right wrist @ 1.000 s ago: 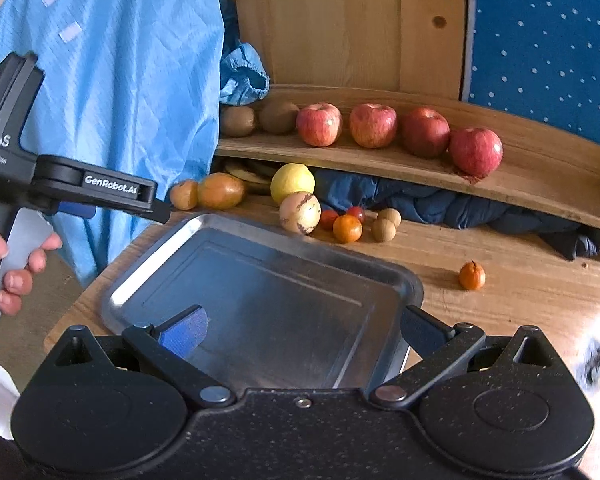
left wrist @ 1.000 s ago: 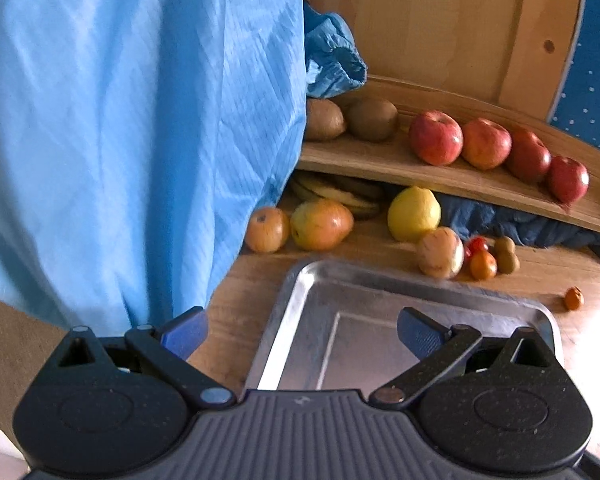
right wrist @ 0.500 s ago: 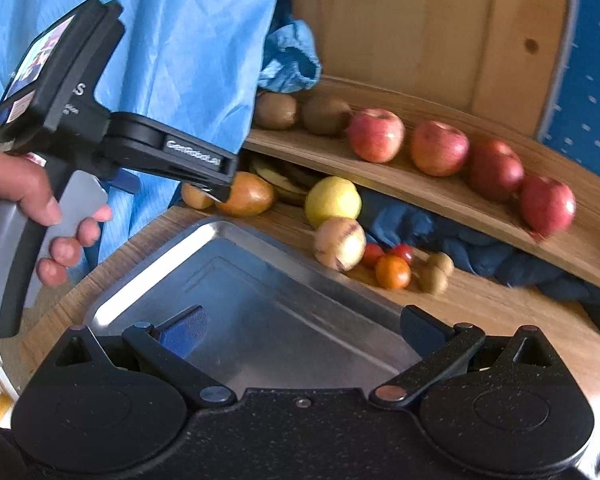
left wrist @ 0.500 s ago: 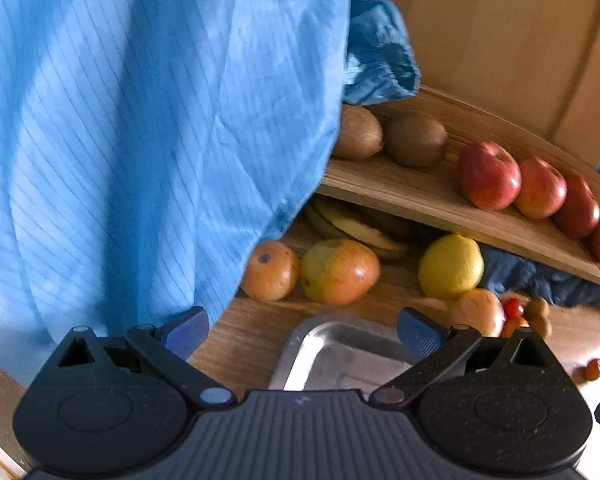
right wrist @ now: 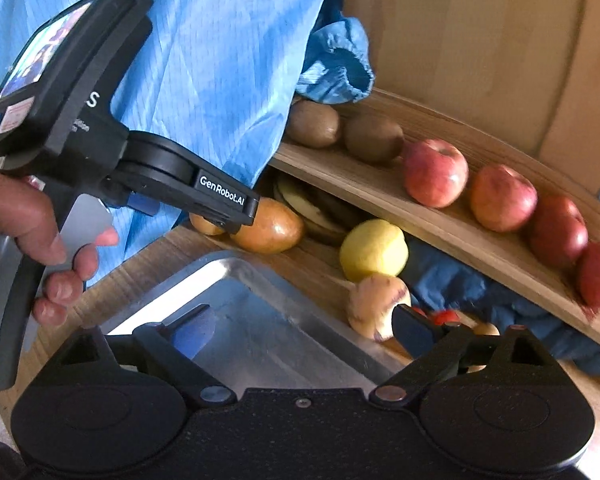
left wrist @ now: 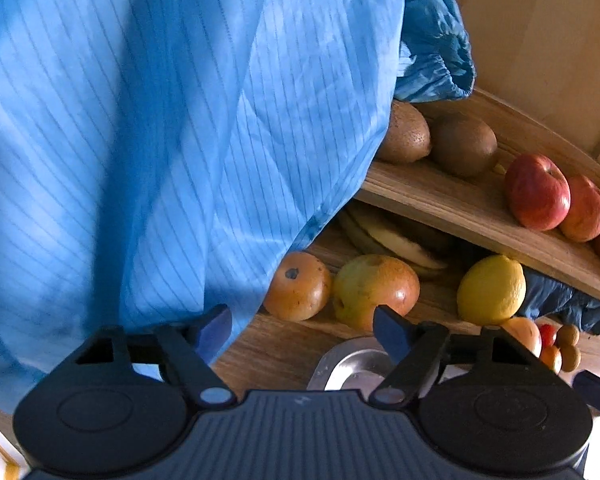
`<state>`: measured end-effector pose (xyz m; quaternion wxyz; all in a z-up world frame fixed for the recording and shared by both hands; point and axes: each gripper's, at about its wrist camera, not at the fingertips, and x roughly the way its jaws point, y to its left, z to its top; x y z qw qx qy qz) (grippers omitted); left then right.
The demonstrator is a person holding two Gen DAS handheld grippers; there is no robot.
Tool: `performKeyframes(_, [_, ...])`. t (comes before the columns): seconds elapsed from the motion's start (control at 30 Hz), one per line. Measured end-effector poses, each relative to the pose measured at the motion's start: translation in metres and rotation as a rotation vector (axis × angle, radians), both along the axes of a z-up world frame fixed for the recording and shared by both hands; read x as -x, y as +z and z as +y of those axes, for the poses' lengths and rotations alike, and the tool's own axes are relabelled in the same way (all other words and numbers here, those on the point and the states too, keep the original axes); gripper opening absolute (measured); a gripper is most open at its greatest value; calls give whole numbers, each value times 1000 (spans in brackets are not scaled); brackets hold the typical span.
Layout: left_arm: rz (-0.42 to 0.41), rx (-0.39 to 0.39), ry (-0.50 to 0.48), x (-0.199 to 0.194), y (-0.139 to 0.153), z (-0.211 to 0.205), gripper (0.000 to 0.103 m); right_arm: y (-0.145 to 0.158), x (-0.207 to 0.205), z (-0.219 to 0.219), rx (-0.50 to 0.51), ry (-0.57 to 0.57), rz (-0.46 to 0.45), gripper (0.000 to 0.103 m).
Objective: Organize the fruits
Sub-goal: 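Reach the right tool to the large mango while the left tool reaches the orange fruit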
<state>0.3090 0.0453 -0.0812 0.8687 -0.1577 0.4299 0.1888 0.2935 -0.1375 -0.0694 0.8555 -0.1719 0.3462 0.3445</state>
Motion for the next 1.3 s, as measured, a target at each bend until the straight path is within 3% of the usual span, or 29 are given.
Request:
performKeyframes(0.23, [32, 56, -5, -10, -7, 8, 73, -4, -20, 19, 7, 25, 3, 91])
performKeyframes(0.4, [29, 59, 12, -13, -9, 10, 72, -5, -29, 26, 9, 39, 8, 90])
performKeyframes(0.53, [35, 54, 30, -12, -9, 11, 64, -9, -32, 30, 18, 61, 18, 90])
performKeyframes(1.27, [0, 192, 149, -13, -16, 41, 63, -30, -58, 86, 81, 210, -39, 84])
performKeyframes(1.3, [-28, 198, 213, -13, -17, 44, 63, -31, -59, 89, 86, 221, -40, 84])
